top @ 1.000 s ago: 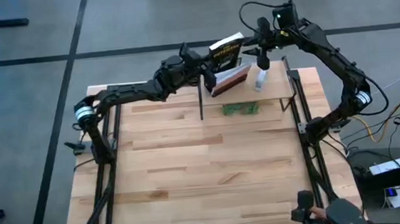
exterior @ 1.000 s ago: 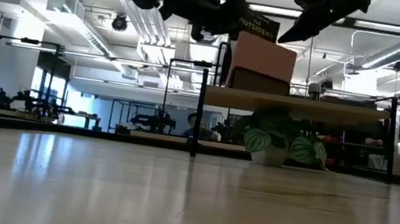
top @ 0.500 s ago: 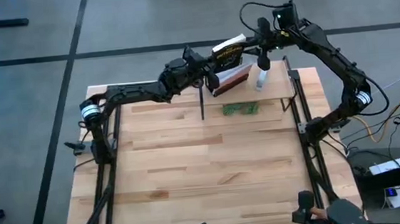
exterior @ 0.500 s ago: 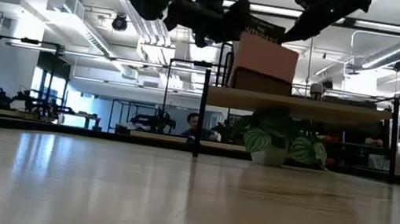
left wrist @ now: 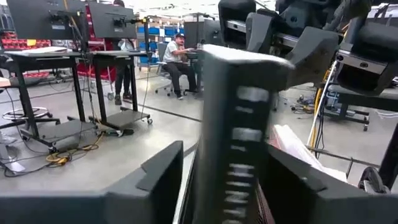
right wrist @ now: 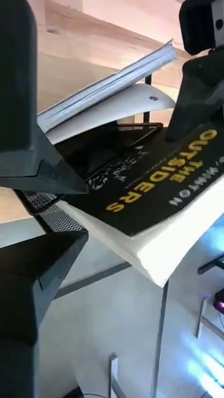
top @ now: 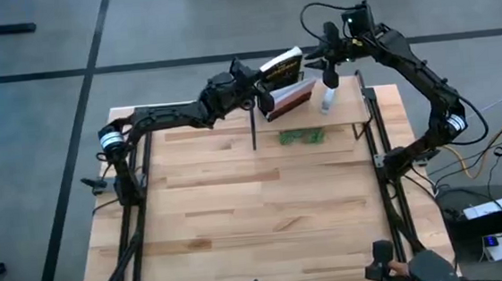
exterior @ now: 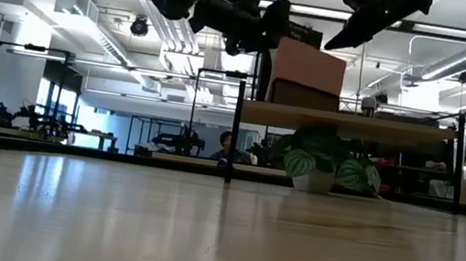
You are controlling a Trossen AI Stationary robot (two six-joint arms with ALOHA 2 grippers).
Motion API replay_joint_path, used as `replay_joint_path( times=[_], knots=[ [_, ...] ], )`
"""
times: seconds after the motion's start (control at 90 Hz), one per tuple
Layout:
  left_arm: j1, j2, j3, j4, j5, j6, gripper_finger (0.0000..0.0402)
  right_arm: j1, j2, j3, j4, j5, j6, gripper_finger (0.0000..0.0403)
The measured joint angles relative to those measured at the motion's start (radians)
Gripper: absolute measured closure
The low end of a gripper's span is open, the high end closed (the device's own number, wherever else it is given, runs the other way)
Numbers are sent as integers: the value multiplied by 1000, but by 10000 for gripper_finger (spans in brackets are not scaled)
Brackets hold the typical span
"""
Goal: Stock shelves
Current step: Put the black book into the black desk organizer on the shelf, then adjust the pink notebook in the black desk organizer on the shelf
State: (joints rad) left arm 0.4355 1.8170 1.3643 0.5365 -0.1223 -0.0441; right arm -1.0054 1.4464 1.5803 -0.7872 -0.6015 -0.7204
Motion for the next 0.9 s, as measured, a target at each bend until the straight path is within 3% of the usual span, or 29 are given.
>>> replay_joint_path(
  times=[0.167,0.556,0.9],
  knots=[
    [0,-27,0,0,0,0,202,11,-3,0,0,0,1,299],
    [0,-142,0,-75,1,73,225,35,-54,-1,-1,2,7,299],
    [-10,-339,0,-425,5,114,217,171,-76,-1,-46,-8,29,331]
  ],
)
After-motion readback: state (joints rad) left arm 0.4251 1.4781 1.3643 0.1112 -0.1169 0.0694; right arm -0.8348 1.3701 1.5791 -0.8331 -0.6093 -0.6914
